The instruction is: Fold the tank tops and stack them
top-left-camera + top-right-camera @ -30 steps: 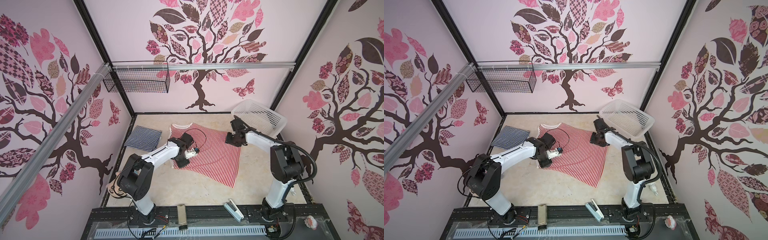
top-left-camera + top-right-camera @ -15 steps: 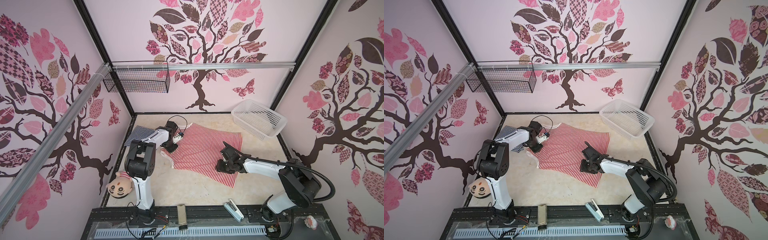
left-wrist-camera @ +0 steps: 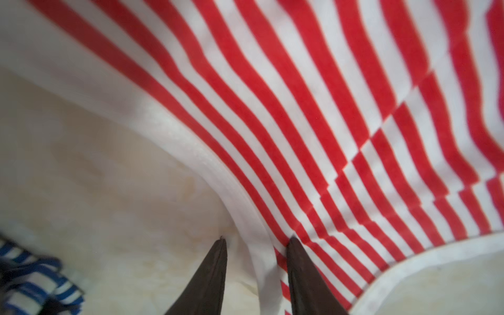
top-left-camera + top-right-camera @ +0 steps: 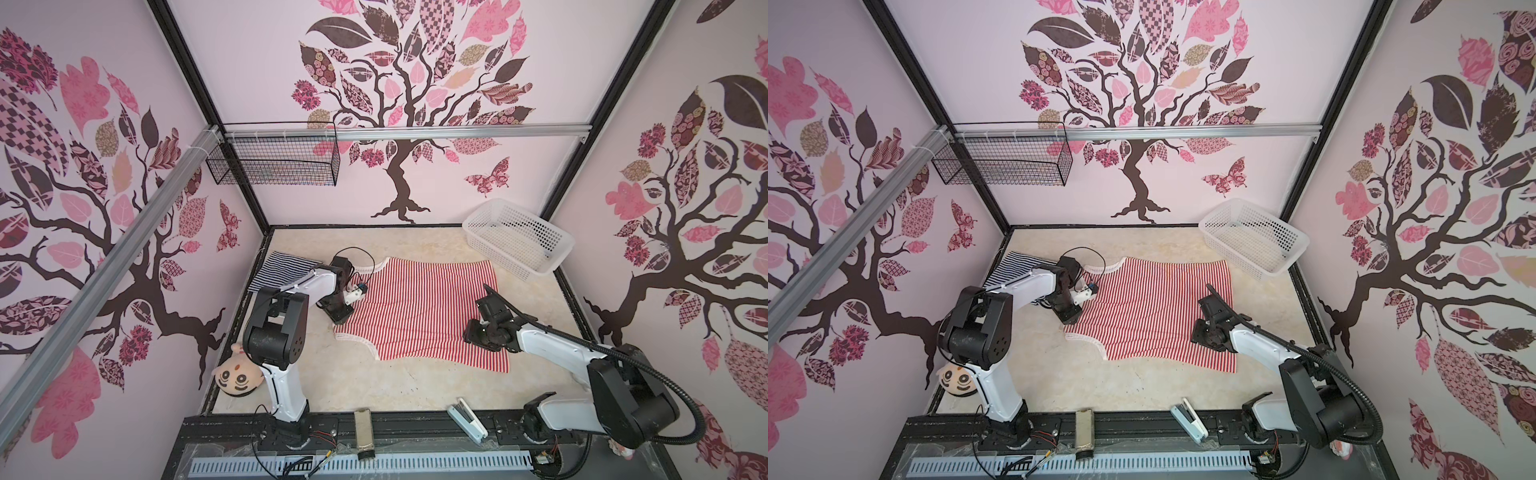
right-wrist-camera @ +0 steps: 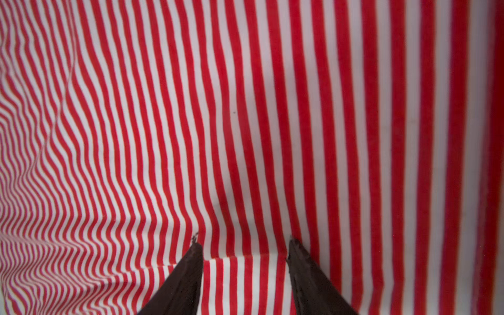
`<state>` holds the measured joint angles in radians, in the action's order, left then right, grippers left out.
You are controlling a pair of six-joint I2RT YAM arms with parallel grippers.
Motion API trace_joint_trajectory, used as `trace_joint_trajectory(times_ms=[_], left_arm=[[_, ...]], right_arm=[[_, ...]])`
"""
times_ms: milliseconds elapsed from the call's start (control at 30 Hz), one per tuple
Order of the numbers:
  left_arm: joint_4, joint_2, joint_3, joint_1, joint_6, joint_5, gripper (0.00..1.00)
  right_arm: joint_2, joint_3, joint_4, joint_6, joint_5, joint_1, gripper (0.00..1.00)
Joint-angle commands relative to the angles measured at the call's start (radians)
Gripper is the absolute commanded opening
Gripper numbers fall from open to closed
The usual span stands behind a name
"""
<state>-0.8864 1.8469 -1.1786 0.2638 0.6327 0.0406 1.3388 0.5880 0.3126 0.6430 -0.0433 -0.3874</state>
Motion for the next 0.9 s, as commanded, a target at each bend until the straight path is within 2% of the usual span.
trace_joint_trajectory(times_ms=[0,100,267,433,600,867], left_arm=[[-0.078,-0.062,0.084,0.043,0.030,-0.066,0.40],[-0.070,-0.116,0.062,0.048,-0.004,-0.065,0.40],[-0.003,-0.111,-0.134,0.023,-0.081,0.005,0.43],[0.035,0.023,-0.336,0.002,-0.100,0.026,0.46],[-0.011,0.201,-0.514,-0.043,-0.114,0.030,0.47],[0.016,0.296,-0.557,-0.075,-0.115,0.022,0.48]], right_arm=[[0.043,0.040,0.110,-0.073,-0.011,0.013,0.55],[0.029,0.087,0.098,-0.084,-0.093,0.012,0.56],[-0.084,0.137,0.124,-0.055,-0.139,0.011,0.59],[-0.165,0.140,0.226,-0.057,-0.091,0.011,0.59],[-0.252,0.084,0.289,-0.054,-0.054,0.012,0.59],[-0.287,-0.019,0.258,-0.004,-0.062,0.012,0.60]])
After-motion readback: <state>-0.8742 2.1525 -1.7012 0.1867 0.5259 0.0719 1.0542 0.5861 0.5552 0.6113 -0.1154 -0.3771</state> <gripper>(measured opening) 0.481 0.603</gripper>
